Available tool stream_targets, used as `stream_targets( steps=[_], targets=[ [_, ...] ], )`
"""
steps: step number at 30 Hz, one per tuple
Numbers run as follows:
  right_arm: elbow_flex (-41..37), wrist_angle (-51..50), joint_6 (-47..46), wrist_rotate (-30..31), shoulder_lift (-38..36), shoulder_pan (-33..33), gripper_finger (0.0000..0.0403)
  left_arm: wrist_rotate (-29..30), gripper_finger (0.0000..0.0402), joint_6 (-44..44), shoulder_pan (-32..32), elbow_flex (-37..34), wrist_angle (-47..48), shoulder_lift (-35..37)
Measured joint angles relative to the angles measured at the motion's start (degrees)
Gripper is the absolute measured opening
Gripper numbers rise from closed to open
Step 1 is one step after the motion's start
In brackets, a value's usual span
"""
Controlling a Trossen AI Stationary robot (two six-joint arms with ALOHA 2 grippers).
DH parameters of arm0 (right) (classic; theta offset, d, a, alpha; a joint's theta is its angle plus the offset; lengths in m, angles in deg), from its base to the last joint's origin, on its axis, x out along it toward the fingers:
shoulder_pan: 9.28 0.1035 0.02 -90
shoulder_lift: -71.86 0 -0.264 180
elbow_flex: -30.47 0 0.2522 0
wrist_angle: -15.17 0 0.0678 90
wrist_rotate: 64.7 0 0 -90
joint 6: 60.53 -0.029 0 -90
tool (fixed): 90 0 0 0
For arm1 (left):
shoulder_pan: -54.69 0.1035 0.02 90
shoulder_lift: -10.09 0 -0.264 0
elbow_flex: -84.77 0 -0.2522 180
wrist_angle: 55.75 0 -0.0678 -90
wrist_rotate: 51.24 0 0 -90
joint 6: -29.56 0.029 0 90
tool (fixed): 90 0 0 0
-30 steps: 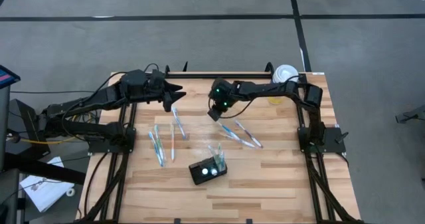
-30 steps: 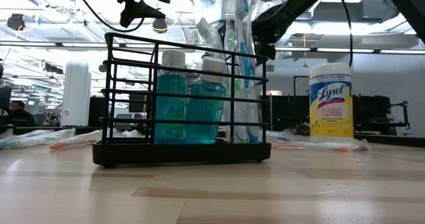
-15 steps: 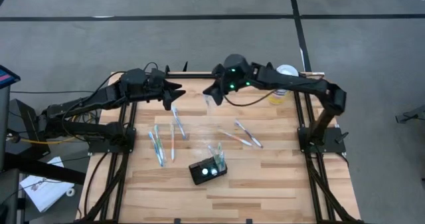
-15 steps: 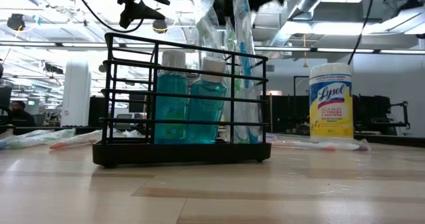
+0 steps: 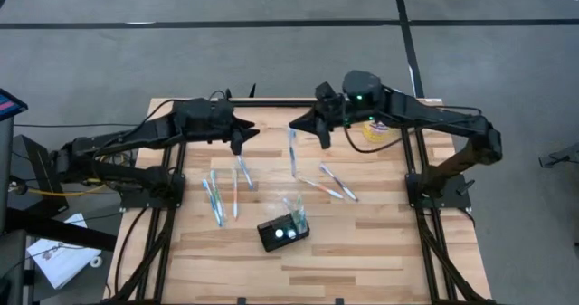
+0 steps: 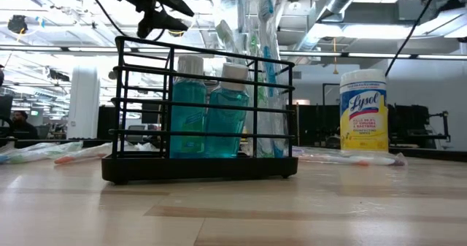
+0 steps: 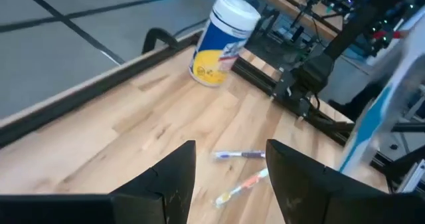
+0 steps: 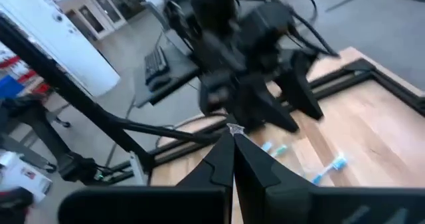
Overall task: Pick & Place toothbrushing station
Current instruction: Put the blue toothbrush into the mesh organizer
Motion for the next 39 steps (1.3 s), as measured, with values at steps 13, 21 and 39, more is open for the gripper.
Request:
stream_targets(
  steps=[13, 21, 39],
  targets=[
    [0.00, 2.13, -4.53, 3.31, -5.62, 9.26, 0.0000, 0.85, 0.0171, -0.94, -2.51, -0.02, -5.47, -7.98],
    [0.07, 1.89, -6.66, 4.78, -5.00, 15.39, 0.0000, 1.62, 0.0171, -0.93, -2.51, -0.04, -5.50, -9.13],
    [-0.02, 4.98, -7.09, 5.67, -0.34, 25.84, 0.0000, 2.31, 0.0170, -0.69, -2.36, -0.04, -6.30, -8.84]
  ],
)
